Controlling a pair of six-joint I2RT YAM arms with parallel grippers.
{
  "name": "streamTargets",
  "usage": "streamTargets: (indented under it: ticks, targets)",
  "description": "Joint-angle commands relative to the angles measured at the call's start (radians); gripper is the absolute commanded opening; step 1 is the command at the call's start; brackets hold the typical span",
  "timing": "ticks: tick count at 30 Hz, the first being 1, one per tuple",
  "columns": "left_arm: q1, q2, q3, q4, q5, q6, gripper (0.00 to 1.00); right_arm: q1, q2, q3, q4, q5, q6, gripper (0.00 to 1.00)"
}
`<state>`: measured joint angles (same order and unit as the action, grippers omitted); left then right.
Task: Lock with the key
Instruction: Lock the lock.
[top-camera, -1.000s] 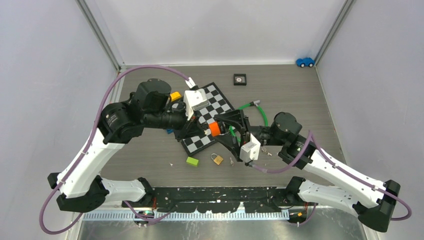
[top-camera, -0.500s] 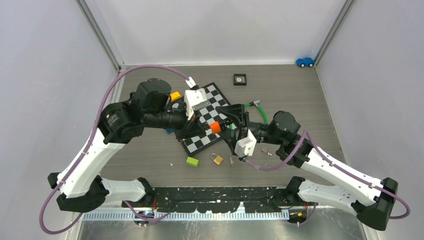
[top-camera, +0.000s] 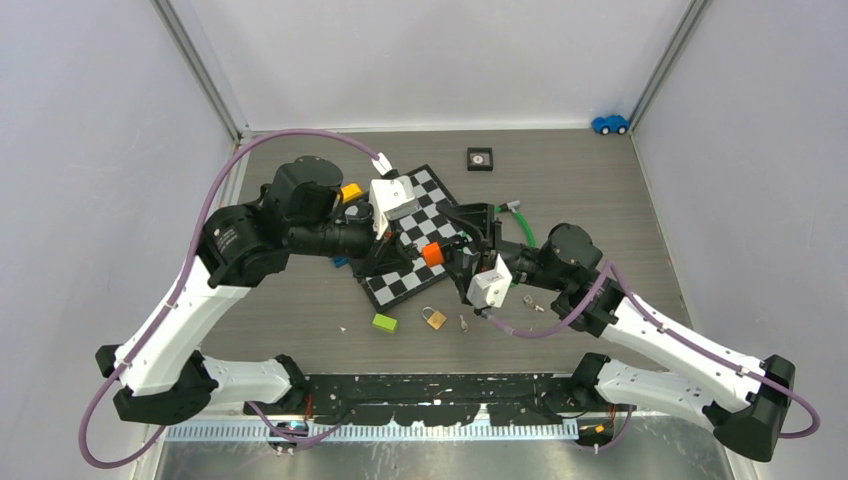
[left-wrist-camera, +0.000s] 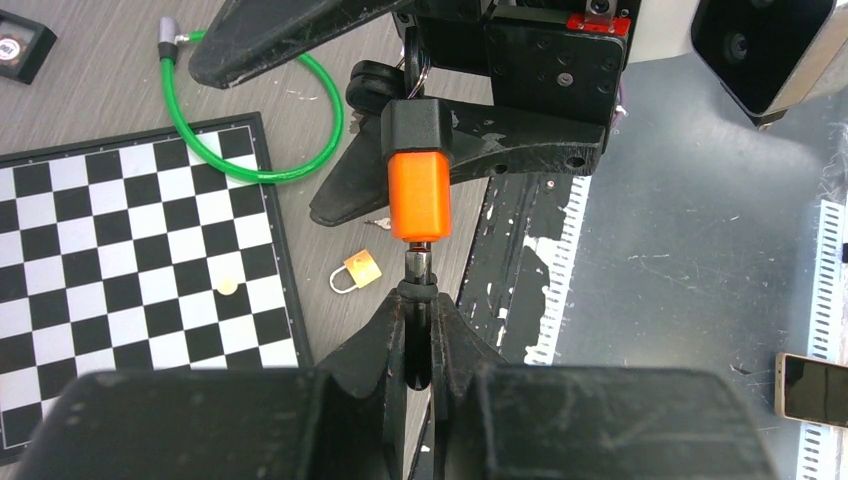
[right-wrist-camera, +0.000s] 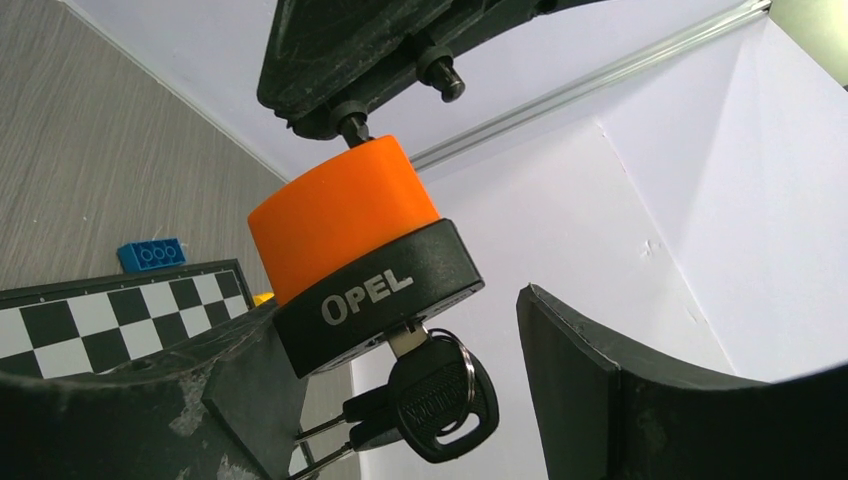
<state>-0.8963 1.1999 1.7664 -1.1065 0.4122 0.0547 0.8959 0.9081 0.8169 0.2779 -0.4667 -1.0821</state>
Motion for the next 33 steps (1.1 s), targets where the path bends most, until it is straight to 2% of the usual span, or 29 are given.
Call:
streamTargets:
  ticks: [1,17,27,33]
  targets:
    - [0.002,-0.019,0.014,0.077,0.036,-0.012,0.0,0.004,-0.036,0.0,0.042,0.04,-0.002,0.77]
    - [0.002,-0.025,0.006,0.062,0.029,0.0,0.0,0.003,-0.064,0.013,0.018,0.035,-0.007,0.77]
    - [0.002,-0.013,-0.027,0.06,0.018,0.01,0.0,0.003,-0.095,0.059,-0.1,-0.117,0.044,0.77]
    - [0.002,-0.008,-0.041,0.064,0.017,0.013,0.0,0.003,-0.094,0.065,-0.112,-0.152,0.06,0.77]
